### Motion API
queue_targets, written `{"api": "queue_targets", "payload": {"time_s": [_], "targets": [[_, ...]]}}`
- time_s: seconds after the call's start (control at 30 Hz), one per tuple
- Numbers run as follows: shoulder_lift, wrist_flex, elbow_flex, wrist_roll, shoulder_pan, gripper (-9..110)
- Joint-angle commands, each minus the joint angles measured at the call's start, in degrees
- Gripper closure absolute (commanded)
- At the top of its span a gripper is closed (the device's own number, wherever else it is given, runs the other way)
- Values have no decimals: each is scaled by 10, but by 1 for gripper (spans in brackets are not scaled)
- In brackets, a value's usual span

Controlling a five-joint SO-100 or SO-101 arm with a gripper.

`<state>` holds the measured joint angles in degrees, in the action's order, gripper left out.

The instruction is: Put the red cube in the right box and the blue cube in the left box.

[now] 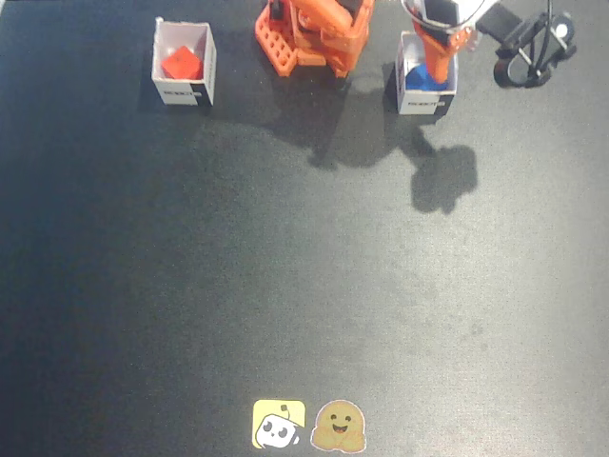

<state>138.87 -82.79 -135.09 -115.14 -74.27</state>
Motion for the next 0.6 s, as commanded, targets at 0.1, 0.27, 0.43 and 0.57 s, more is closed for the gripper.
{"api": "queue_targets", "payload": {"time_s": [0.1, 0.27, 0.43, 0.57], "targets": [[21, -18, 1, -37, 4, 101], [8, 0, 6, -46, 18, 101], [7, 23, 9, -24, 86, 101], [13, 36, 4, 30, 184, 101]]}}
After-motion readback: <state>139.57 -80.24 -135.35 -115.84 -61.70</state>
